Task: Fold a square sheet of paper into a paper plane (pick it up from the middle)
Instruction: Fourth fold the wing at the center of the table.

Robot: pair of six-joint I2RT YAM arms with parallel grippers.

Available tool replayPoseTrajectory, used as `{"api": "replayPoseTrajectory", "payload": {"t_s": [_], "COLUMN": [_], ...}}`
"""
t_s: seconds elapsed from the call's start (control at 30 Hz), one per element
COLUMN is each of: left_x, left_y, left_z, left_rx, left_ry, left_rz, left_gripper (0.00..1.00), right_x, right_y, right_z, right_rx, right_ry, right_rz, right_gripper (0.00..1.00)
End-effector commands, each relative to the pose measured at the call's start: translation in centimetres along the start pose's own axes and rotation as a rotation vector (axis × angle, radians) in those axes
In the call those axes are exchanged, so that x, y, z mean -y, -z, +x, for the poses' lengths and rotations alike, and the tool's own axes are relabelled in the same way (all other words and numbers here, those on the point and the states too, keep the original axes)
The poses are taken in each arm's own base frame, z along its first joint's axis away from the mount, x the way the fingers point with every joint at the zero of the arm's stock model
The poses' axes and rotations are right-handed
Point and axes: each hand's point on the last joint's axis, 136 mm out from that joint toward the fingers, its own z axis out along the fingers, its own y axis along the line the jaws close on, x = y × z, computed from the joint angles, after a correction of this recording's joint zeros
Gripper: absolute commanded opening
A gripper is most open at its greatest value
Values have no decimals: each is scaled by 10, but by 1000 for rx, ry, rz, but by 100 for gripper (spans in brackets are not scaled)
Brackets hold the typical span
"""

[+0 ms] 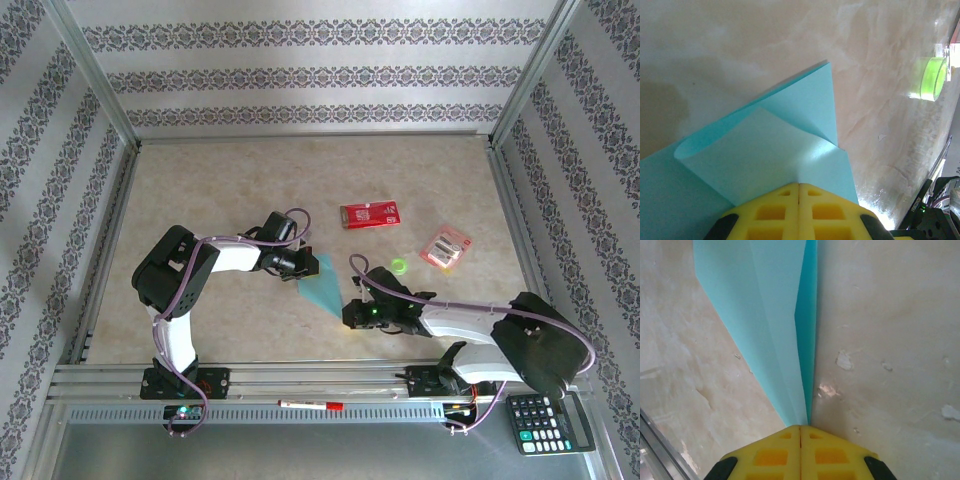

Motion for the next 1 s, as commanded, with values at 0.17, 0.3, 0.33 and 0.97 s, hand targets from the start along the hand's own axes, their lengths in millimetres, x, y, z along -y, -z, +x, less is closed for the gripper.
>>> {"api": "replayPoseTrajectory", "payload": {"t_s": [0.17,0.3,0.33,0.97], "left_x": [-60,-60,-61,-57], "left_y": [-6,-7,-7,-6], "left_z": [18,19,18,17], "left_rx": [-41,-45,-43,-45], "left_ry": [92,97,96,93], "left_rz": [-198,-197,-199,-191], "left_gripper": [3,3,3,3], "right_x": [21,-13,-19,-23], "right_y": [22,35,36,-21], "right_z": [22,-15,-21,-44], "right_rx": [-85,1,13,-109], "right_ry": [-73,-36,-24,14], "right_rz": [72,-13,-25,-13], "right_gripper": [6,7,7,7]}}
